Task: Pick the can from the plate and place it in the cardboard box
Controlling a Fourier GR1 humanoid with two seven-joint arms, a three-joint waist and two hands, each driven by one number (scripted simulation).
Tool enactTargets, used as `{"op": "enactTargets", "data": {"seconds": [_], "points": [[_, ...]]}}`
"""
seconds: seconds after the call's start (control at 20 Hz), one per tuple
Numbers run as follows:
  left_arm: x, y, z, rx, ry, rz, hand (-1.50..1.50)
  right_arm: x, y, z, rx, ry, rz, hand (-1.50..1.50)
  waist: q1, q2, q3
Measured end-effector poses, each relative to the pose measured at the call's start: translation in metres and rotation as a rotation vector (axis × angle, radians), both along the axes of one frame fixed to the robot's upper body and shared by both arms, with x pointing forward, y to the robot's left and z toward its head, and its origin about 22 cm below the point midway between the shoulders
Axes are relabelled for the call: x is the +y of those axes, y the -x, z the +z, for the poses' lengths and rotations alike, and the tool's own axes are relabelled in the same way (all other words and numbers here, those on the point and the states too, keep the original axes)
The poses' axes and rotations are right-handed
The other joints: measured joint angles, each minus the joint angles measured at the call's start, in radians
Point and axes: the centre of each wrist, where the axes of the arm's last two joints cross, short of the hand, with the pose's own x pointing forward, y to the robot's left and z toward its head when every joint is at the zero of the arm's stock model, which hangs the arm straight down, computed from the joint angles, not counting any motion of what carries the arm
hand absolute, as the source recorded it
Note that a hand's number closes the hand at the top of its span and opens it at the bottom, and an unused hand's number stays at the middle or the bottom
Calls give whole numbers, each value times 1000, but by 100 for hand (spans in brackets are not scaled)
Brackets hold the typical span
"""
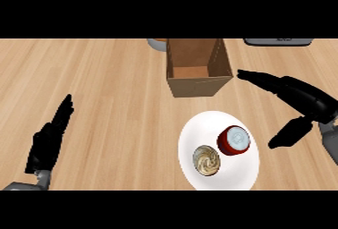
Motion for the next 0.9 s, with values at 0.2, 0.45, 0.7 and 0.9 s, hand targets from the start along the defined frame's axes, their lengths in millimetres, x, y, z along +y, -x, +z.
{"op": "enactTargets", "data": {"seconds": [0.2,0.45,0.7,0.9], "points": [[0,-2,1,-1,-6,-2,0,17,8,6,77,184,53,-150,-3,-1,0],[3,-1,-5,1,-6,6,0,45,25,-1,134,298,61,-150,-5,-1,1],[-1,0,-6,-8,-7,4,0,59,37,-15,142,342,20,-150,-4,0,2],[0,1,-2,-7,-8,4,0,62,41,-22,141,375,-5,-150,-3,0,2]]}}
